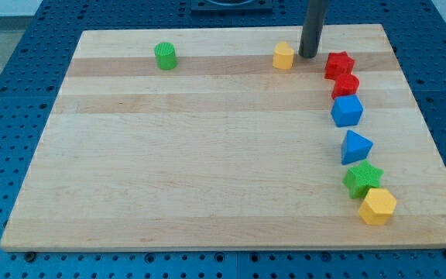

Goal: Push the yellow heart towards top center

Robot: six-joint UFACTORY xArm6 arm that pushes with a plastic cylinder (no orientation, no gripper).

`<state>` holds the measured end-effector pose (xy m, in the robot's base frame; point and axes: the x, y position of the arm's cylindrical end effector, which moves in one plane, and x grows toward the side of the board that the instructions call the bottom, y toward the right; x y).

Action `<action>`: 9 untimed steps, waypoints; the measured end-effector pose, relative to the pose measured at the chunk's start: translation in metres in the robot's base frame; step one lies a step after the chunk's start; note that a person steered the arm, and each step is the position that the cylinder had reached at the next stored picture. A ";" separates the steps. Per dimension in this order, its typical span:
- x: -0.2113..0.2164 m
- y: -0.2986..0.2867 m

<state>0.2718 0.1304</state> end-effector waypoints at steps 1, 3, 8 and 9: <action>0.005 -0.029; 0.046 -0.050; 0.043 -0.144; 0.023 -0.144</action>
